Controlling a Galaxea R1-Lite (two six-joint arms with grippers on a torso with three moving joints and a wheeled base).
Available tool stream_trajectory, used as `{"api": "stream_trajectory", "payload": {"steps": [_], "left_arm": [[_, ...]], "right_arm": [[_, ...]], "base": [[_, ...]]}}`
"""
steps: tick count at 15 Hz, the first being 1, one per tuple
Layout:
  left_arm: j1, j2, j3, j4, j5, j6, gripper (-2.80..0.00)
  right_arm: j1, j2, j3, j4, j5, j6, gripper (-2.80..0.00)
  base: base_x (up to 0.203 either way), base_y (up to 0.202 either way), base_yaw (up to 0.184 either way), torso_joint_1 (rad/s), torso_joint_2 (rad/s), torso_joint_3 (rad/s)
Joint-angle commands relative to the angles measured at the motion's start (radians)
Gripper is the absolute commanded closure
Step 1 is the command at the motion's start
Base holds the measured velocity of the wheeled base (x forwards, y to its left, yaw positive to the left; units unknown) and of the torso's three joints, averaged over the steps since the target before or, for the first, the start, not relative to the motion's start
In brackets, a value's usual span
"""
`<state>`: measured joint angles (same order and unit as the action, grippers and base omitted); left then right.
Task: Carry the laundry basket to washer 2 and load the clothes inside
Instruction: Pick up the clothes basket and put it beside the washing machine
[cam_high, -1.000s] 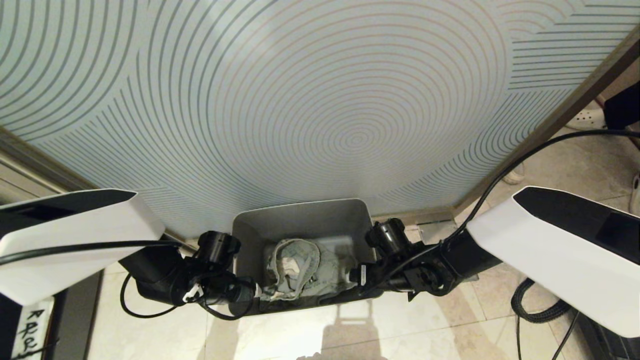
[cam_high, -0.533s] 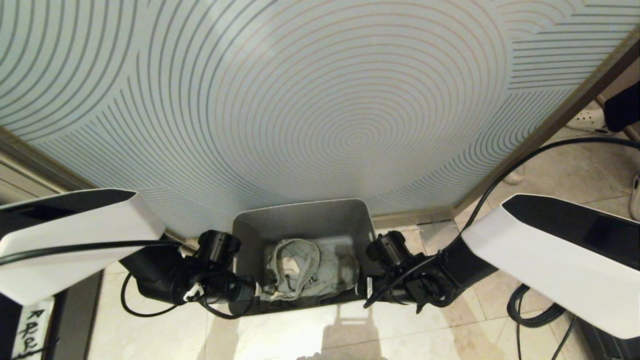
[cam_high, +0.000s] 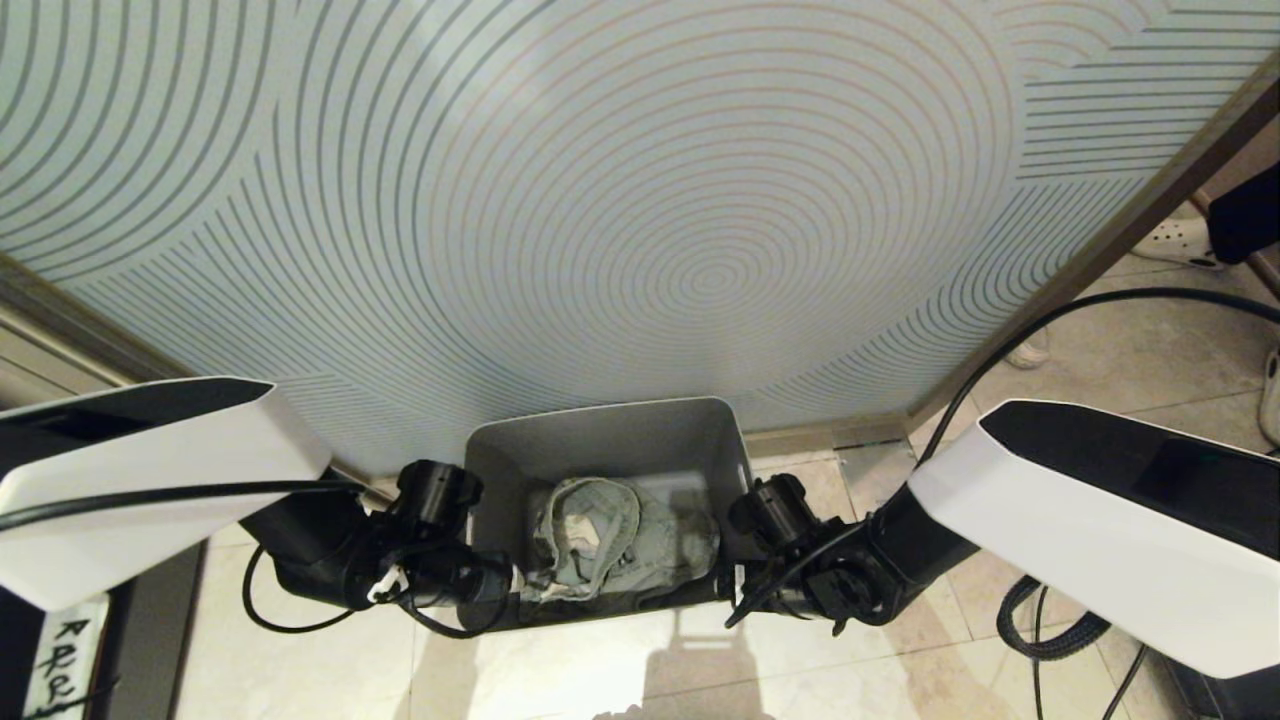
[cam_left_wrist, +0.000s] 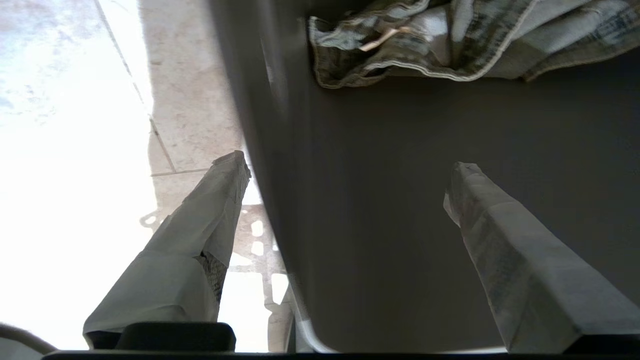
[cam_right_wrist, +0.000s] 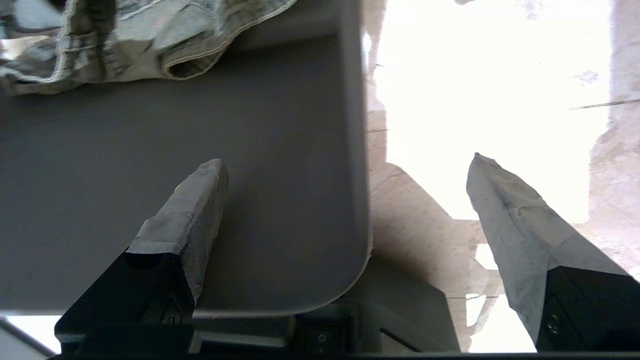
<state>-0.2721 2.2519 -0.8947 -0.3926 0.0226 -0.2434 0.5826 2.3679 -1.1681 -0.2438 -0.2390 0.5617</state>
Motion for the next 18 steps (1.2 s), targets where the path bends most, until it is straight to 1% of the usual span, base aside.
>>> {"api": "stream_trajectory", "payload": {"steps": [1, 3, 4, 7, 12, 13, 18], "left_arm": [[-0.002, 0.0, 0.002, -0.002, 0.0, 0.0, -2.8], [-0.01, 0.0, 0.005, -0.002, 0.002, 0.006, -2.8], [-0.012, 0.003, 0.008, 0.0, 0.008, 0.016, -2.8], [-0.024, 0.02, 0.006, 0.0, 0.051, 0.019, -2.8], [-0.029, 0.026, 0.004, -0.002, 0.062, 0.019, -2.8], [-0.029, 0.026, 0.002, -0.002, 0.062, 0.019, -2.8], [-0.029, 0.026, -0.001, -0.002, 0.062, 0.019, -2.8]], "right_arm": [[0.0, 0.012, -0.002, -0.002, -0.019, 0.004, -2.8], [0.0, 0.027, -0.005, -0.002, -0.059, 0.004, -2.8], [0.0, 0.027, -0.005, -0.002, -0.059, 0.004, -2.8], [0.0, 0.025, -0.004, -0.002, -0.059, 0.006, -2.8], [0.0, 0.024, -0.007, -0.002, -0.059, 0.006, -2.8], [0.0, 0.025, -0.007, -0.002, -0.059, 0.006, 0.0], [0.0, 0.027, -0.01, -0.002, -0.059, 0.006, 0.0]], "base": [[0.0, 0.0, 0.0, 0.0, 0.0, 0.0], [0.0, 0.0, 0.0, 0.0, 0.0, 0.0], [0.0, 0.0, 0.0, 0.0, 0.0, 0.0], [0.0, 0.0, 0.0, 0.0, 0.0, 0.0], [0.0, 0.0, 0.0, 0.0, 0.0, 0.0], [0.0, 0.0, 0.0, 0.0, 0.0, 0.0], [0.0, 0.0, 0.0, 0.0, 0.0, 0.0]]}}
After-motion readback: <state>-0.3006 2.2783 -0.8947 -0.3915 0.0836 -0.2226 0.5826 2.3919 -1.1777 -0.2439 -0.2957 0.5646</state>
